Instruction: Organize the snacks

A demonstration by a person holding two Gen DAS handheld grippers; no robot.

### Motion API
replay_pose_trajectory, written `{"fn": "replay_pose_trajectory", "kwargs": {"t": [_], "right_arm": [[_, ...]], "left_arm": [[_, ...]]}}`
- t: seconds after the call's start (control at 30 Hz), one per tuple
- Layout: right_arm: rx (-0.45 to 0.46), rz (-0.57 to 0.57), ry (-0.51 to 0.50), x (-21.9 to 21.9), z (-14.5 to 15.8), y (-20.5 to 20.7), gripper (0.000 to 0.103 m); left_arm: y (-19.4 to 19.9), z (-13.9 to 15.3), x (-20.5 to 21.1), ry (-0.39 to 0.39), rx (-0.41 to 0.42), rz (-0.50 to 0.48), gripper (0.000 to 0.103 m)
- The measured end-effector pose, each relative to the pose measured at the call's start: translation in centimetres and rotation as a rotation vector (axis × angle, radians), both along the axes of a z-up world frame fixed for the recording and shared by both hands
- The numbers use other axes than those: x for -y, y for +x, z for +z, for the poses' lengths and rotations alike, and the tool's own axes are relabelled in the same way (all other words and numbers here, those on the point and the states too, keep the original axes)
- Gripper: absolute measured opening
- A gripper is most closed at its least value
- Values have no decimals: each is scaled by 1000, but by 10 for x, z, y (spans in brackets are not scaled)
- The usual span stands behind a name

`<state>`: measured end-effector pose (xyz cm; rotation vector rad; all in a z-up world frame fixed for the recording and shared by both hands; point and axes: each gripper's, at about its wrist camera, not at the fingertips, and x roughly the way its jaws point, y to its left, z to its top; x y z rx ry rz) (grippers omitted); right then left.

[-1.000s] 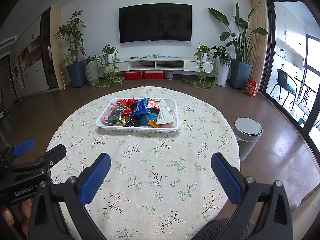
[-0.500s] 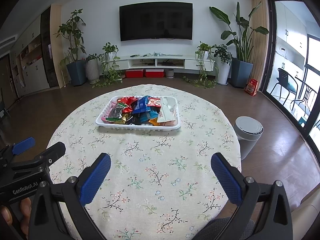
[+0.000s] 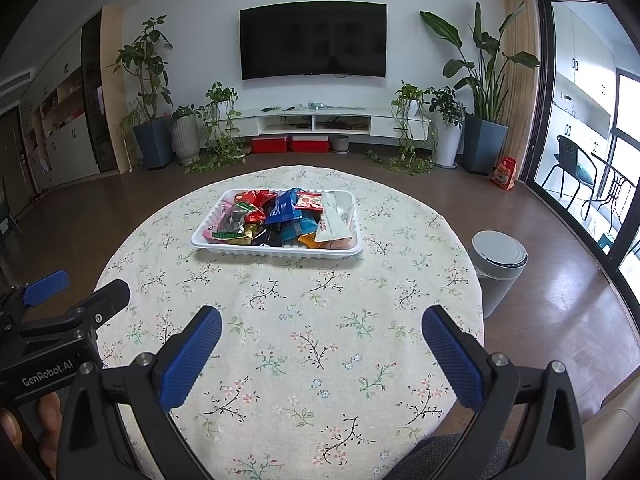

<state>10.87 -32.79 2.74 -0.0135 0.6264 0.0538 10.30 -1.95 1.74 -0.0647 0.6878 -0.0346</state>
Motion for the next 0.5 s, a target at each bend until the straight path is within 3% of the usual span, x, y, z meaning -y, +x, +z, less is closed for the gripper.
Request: {"fn": "replay_pose_trajectory", "kwargs": {"t": [0.5], "right_arm": [[-15, 5, 3, -2, -13, -2, 103]], "left_arm": [[1, -2, -1, 5, -1, 1, 103]]}}
